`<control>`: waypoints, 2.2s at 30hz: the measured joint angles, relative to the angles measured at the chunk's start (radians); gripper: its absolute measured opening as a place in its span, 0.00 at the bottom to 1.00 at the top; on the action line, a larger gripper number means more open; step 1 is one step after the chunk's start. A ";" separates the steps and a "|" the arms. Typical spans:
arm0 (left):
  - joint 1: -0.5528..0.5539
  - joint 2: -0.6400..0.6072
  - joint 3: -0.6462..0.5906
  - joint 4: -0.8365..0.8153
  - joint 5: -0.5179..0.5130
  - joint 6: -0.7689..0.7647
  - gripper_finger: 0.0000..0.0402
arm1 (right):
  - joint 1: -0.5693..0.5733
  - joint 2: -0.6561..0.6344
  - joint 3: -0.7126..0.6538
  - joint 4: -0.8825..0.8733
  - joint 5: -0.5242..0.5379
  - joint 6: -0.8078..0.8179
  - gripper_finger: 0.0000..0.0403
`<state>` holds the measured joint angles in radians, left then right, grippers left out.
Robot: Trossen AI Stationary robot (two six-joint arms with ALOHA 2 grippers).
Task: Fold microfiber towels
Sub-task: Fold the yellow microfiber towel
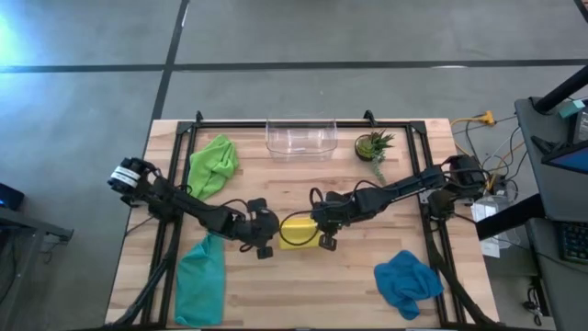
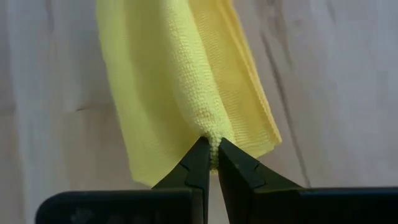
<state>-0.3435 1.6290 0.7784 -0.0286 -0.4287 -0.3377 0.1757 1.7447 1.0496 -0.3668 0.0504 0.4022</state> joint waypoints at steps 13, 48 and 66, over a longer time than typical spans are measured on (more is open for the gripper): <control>0.009 0.096 0.007 0.013 -0.011 -0.128 0.00 | -0.006 0.066 0.003 0.001 0.060 0.051 0.06; 0.009 0.012 0.006 0.279 0.005 -0.101 0.45 | -0.030 -0.067 -0.091 0.307 -0.140 -0.243 0.39; 0.030 0.125 0.004 0.327 0.037 -0.068 0.45 | -0.032 0.015 -0.117 0.378 -0.107 -0.306 0.39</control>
<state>-0.3134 1.7544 0.7828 0.2979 -0.3918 -0.4054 0.1436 1.7596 0.9329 0.0116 -0.0563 0.0963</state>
